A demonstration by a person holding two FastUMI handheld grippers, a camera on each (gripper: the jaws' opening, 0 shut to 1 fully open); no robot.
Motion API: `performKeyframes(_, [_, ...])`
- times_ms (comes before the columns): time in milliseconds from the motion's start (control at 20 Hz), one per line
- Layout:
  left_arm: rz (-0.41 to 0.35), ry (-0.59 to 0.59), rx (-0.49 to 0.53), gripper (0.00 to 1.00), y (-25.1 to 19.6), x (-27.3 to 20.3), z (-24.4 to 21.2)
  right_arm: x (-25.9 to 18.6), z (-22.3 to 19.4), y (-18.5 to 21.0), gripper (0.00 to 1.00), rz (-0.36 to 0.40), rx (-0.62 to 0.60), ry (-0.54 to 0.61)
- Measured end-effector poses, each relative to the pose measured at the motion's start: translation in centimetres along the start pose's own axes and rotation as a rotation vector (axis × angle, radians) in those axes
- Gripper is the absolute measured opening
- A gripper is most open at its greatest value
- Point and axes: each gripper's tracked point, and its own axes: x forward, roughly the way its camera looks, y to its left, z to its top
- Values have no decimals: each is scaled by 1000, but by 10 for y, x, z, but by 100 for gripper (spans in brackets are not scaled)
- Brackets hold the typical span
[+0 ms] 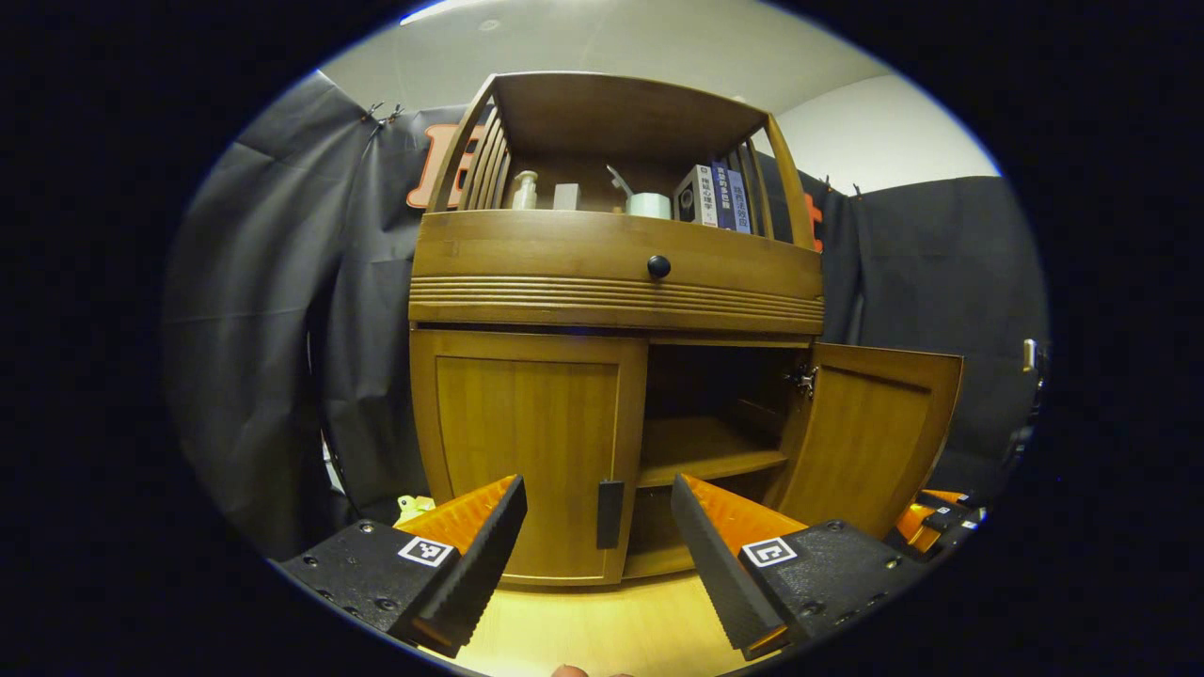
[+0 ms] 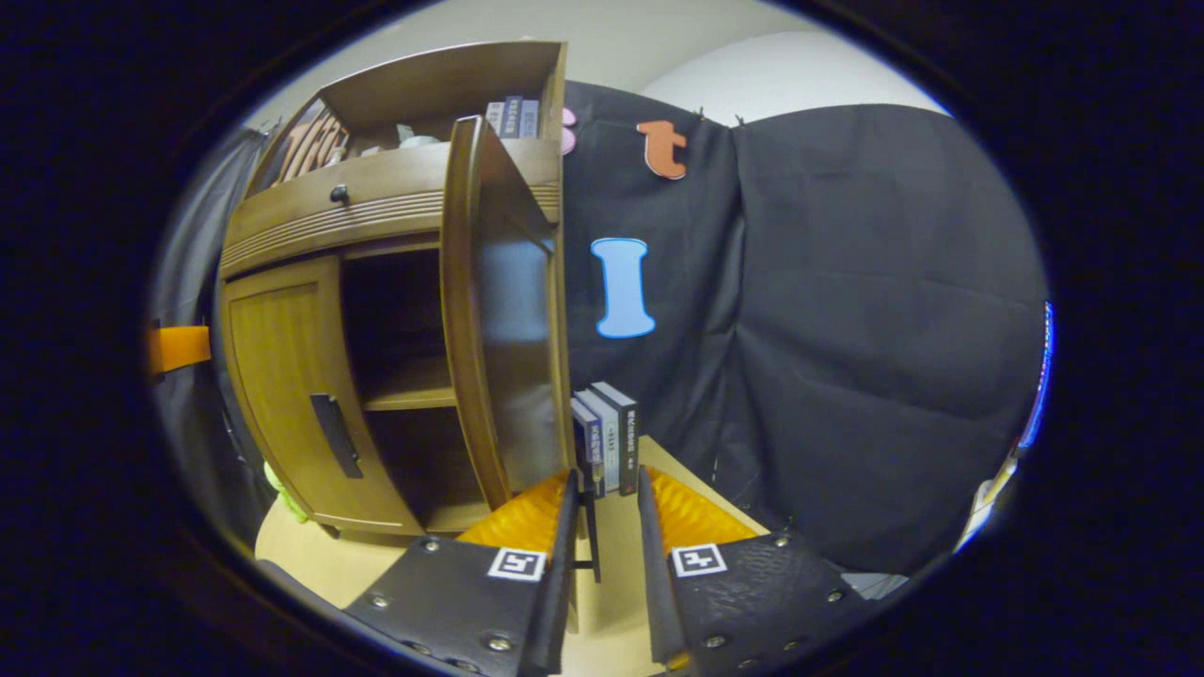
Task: Open the right door of the double-door shoe cabinet with the right hand, and open the left door with the left hand.
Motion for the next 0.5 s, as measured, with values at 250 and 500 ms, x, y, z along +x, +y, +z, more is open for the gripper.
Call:
performKeyframes(250, [-16,10,2,96,-8,7,-4,2,3,-27,41,-54,-13,-1])
performKeyframes(500, [-23,8,8,96,-11,16,-5,2,5,-56,41,-138,-31,-13])
